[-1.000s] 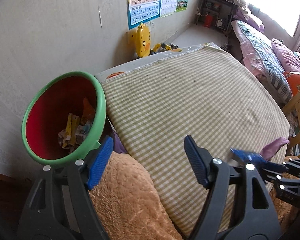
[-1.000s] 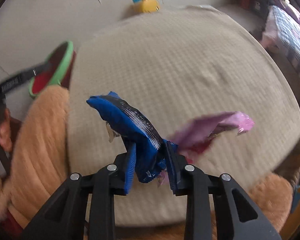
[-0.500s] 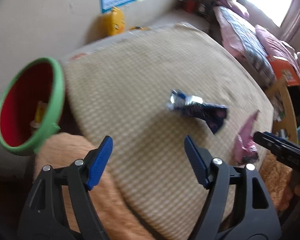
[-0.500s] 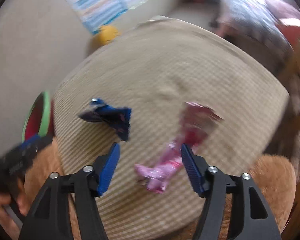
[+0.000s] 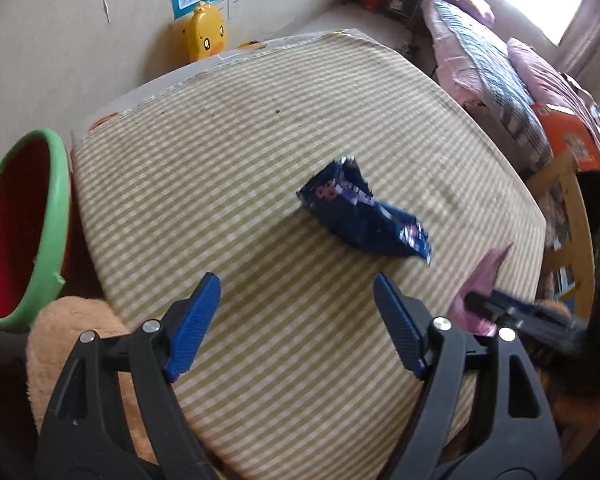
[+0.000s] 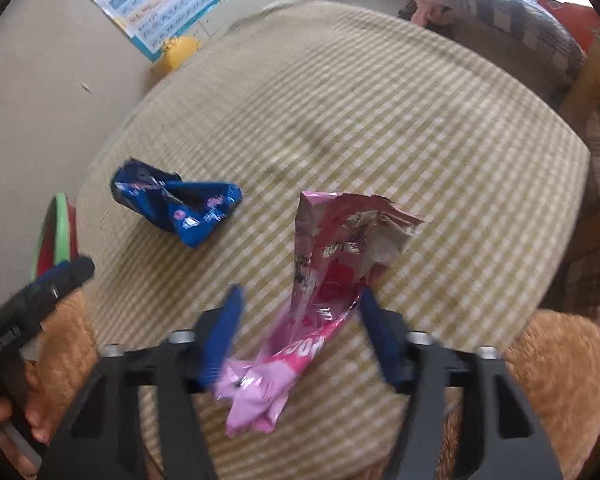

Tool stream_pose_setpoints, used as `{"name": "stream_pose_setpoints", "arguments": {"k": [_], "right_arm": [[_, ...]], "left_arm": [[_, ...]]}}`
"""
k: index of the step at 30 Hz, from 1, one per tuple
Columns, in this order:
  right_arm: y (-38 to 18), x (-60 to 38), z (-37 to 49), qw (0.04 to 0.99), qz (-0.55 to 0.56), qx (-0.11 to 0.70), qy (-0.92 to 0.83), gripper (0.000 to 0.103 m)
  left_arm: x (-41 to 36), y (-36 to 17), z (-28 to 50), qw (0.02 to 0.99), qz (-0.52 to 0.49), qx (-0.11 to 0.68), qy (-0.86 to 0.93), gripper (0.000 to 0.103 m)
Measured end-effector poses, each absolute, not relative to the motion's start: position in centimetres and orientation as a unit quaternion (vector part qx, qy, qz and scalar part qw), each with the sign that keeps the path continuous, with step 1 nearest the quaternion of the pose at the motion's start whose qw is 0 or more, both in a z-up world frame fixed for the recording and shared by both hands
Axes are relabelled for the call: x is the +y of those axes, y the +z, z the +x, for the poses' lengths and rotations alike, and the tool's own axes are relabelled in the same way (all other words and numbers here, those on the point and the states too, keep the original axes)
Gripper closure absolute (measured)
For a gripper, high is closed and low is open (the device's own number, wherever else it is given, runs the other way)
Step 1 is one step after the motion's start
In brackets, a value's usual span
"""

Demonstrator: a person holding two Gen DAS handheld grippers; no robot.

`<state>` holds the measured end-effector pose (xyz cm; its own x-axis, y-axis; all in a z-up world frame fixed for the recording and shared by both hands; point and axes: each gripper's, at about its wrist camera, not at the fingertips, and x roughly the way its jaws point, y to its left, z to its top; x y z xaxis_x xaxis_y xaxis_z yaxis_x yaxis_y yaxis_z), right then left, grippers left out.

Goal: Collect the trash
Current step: 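Grasp the dark blue wrapper with the left tool while the right tool grasps the pink bag, then carry the dark blue wrapper with the left tool while the right tool carries the pink bag to the bucket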

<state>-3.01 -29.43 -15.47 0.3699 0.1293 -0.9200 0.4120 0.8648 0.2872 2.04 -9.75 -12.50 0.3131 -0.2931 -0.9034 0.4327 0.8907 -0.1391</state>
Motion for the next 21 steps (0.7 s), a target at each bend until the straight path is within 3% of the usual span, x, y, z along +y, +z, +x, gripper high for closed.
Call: {"name": "stream_pose_setpoints", "arguments": {"k": [3, 14, 16, 17, 21], "right_arm": [[-15.2, -29.2, -3.2, 0.807, 0.248, 0.531, -0.068, 0.086], [-14.3, -29.3, -4.8, 0.829, 0.26, 0.494, -0.043, 0.086], [-14.3, -29.7, -4.9, 0.828, 0.268, 0.492, -0.038, 0.086], [-14.4, -30.1, -4.9, 0.828, 0.271, 0.49, -0.037, 0.086], [-14.2, -30.4, -5.0, 0.828, 0.28, 0.485, -0.031, 0.086]], "left_arm": [[-11.4, -12.5, 2.7, 0.81, 0.057, 0.544, -0.212, 0.027], [-16.6, -16.3, 4.6, 0.789, 0.028, 0.594, -0.153, 0.027], [-17.0, -16.8, 4.5, 0.789, 0.036, 0.594, -0.152, 0.04], [-17.1, -17.0, 4.5, 0.787, 0.036, 0.596, -0.154, 0.051], [-17.4, -16.9, 4.2, 0.789, 0.041, 0.591, -0.165, 0.066]]}}
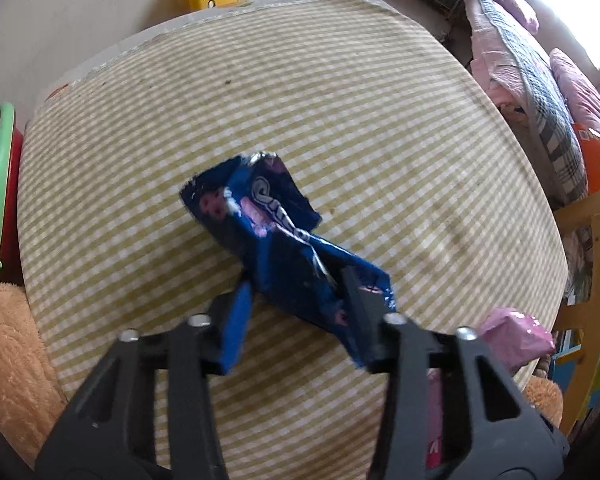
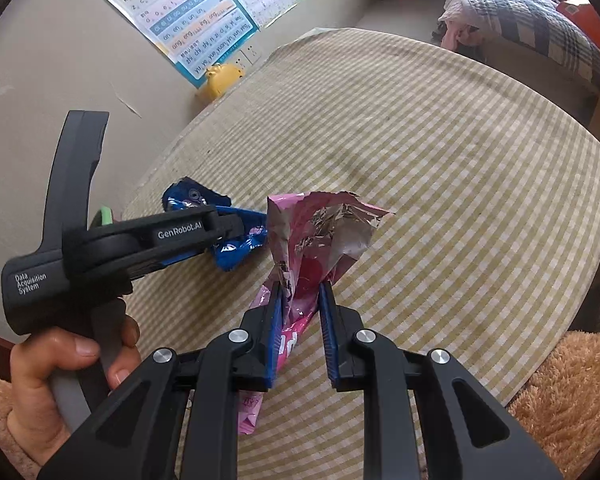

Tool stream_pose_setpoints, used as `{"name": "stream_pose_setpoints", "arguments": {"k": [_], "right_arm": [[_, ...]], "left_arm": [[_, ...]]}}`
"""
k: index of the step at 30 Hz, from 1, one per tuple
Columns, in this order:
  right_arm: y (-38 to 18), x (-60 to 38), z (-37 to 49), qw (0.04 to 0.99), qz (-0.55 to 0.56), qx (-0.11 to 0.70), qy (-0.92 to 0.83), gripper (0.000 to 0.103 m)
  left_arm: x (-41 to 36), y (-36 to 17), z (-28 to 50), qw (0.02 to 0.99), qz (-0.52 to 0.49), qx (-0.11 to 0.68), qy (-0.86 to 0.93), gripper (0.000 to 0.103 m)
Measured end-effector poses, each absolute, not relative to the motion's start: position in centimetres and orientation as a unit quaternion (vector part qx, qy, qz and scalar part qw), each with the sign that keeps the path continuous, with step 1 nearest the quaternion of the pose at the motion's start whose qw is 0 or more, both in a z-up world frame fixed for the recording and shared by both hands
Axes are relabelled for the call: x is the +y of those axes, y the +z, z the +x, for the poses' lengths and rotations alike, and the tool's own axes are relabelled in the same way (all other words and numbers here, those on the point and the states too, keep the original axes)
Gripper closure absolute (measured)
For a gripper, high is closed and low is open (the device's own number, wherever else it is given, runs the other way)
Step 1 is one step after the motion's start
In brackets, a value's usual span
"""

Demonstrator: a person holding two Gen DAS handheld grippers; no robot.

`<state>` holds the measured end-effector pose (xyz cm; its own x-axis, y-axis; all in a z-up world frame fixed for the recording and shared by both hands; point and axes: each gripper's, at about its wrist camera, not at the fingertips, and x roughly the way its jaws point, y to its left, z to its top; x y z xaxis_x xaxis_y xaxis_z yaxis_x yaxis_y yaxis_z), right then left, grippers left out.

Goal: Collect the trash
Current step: 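Carry the dark blue wrapper with the left tool while the right tool carries the pink bag to the bucket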

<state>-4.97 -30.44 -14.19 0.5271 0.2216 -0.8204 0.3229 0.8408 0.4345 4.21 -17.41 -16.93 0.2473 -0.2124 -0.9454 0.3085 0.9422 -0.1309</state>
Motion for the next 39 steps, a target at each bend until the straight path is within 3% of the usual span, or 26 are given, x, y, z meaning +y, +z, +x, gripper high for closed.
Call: {"name": "stream_pose_setpoints", "arguments": {"k": [3, 6, 39], "right_arm": [[-14.1, -30.4, -5.1, 0.828, 0.284, 0.483, -0.028, 0.086], [-14.1, -30.5, -5.1, 0.828, 0.284, 0.482, -0.026, 0.086], [-13.9, -26.2, -3.7, 0.838, 0.173, 0.513, -0.074, 0.086]], "left_arm": [[-17.5, -16.5, 4.1, 0.793, 0.047, 0.583, -0.172, 0.076], [-17.6, -15.9, 4.1, 0.798, 0.053, 0.574, -0.175, 0.078], [-8.1, -7.2, 2.5, 0.874, 0.071, 0.445, -0.182, 0.079]]}}
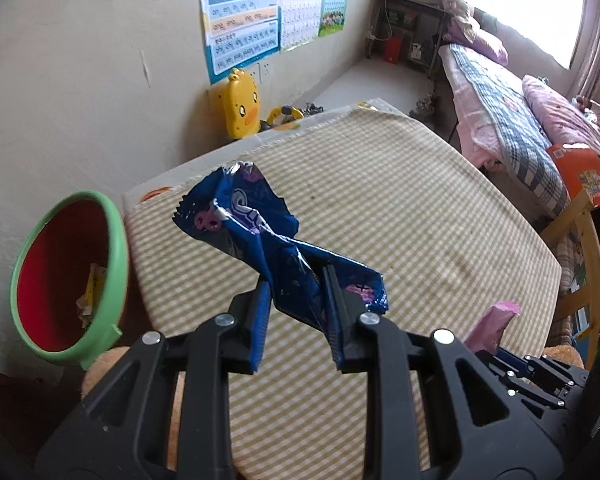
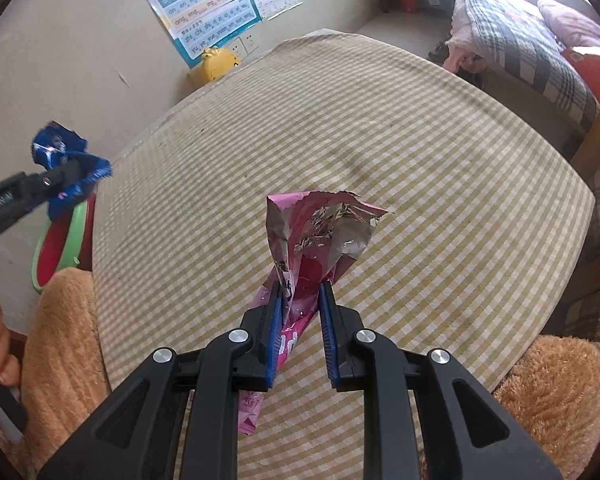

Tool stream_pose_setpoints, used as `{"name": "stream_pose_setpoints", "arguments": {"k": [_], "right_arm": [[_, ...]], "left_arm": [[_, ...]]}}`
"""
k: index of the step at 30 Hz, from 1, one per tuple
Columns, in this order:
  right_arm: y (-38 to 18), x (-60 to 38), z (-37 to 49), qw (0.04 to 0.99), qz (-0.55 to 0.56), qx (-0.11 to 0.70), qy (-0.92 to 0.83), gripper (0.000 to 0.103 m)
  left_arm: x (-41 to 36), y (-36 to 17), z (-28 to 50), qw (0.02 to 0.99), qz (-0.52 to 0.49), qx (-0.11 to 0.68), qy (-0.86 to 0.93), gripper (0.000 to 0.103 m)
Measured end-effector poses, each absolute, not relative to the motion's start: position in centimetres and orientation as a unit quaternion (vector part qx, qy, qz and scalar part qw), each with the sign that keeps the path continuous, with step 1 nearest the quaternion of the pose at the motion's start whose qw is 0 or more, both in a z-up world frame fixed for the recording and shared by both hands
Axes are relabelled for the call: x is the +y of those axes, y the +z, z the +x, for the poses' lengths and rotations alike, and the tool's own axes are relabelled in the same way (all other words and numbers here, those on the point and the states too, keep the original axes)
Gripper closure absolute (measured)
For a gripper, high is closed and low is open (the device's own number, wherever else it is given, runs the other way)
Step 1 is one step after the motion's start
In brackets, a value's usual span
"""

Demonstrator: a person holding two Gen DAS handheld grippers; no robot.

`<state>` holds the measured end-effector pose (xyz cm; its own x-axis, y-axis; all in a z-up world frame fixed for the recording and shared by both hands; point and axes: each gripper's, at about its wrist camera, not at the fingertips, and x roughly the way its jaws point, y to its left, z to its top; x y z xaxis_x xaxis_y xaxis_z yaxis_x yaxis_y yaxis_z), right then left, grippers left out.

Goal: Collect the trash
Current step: 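Carry the dark blue wrapper with the left tool while the right tool carries the pink bag to the bucket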

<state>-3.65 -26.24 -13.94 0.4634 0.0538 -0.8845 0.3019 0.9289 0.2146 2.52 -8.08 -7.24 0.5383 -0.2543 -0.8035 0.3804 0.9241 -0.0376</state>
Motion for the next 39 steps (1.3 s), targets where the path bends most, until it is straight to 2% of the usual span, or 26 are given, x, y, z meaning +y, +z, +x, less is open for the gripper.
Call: {"name": "stream_pose_setpoints", "arguments": {"k": [20, 30, 39], "right_arm": [[-8.4, -18.3, 3.1, 0.873, 0.103, 0.477, 0.002, 0.086], [-6.9, -12.5, 7.2, 0.879, 0.084, 0.466, 0.052, 0.085], [-6.1, -8.7, 9.9, 0.882, 0.071, 0.458, 0.086, 0.085]], "left_arm": [[3.6, -5.4, 5.8, 0.906, 0.033, 0.412, -0.091, 0.079], [10.2, -5.2, 7.6, 0.914, 0.02, 0.405, -0.022, 0.079], [13.0, -5.5, 8.4, 0.914, 0.011, 0.406, 0.005, 0.079]]}}
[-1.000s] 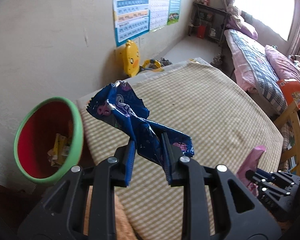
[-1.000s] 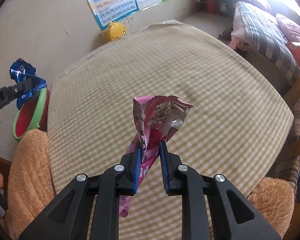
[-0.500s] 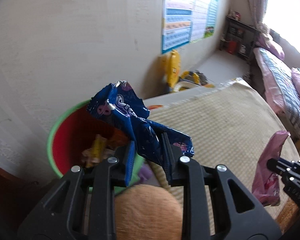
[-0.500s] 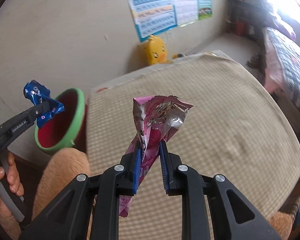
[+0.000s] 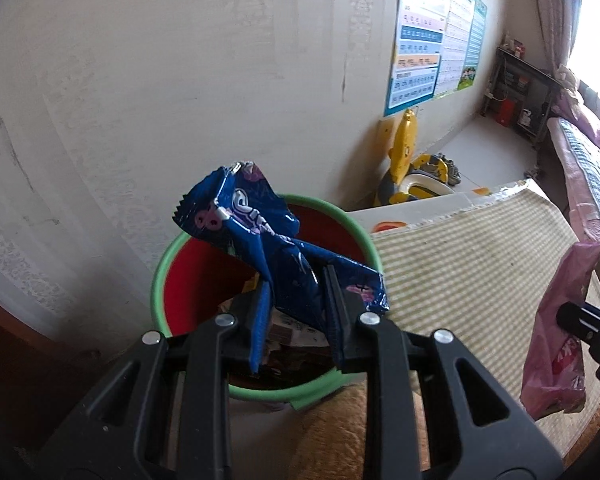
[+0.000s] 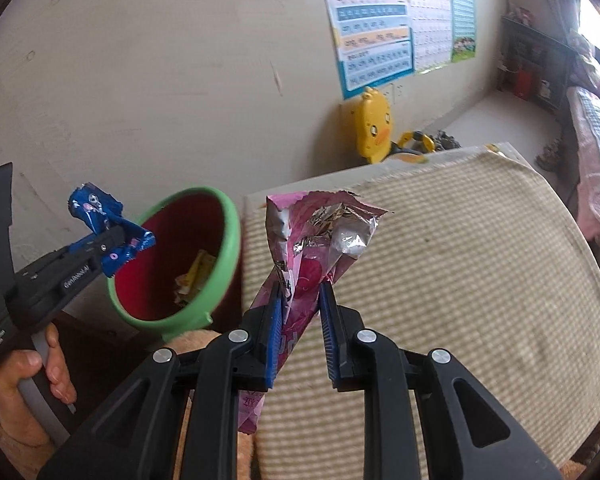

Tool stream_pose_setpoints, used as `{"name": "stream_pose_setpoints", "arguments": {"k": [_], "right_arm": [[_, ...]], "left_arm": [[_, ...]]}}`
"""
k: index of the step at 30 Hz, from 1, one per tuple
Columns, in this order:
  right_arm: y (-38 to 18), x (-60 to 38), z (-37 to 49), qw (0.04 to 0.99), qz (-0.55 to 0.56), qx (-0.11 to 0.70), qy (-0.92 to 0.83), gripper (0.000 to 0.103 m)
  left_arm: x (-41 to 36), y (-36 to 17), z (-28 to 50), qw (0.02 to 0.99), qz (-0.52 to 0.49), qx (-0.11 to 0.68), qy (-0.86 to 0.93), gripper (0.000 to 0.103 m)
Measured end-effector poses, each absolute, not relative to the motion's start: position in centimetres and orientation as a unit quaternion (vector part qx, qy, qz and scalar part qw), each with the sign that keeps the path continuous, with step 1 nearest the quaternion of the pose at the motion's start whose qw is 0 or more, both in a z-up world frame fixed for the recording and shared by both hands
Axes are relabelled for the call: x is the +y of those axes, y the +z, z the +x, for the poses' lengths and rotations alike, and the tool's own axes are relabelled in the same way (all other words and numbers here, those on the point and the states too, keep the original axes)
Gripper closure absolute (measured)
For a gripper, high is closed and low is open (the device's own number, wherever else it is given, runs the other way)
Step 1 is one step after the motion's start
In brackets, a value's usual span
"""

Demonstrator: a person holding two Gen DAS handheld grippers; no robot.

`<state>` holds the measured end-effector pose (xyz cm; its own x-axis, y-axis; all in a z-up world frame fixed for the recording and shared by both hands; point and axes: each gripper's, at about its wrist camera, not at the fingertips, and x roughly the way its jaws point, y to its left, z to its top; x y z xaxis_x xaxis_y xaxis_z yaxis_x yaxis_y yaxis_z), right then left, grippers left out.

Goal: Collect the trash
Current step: 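Carry the dark blue wrapper with the left tool while the right tool carries the pink bag to the bucket, then open the left tool to drop the dark blue wrapper into the bucket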

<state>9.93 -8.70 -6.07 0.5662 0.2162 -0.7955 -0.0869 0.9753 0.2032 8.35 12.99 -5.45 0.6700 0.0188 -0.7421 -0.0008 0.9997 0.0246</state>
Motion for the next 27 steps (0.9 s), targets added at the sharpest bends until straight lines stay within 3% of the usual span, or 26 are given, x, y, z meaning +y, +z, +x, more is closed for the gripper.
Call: {"name": "stream_pose_setpoints", "arguments": {"k": [27], "right_arm": [[-6.2, -0.7, 15.9, 0.875, 0.031, 0.458, 0.154, 0.084]], "left_arm": [[18.0, -8.4, 11.6, 0.899, -0.004, 0.436, 0.043, 0.078]]}}
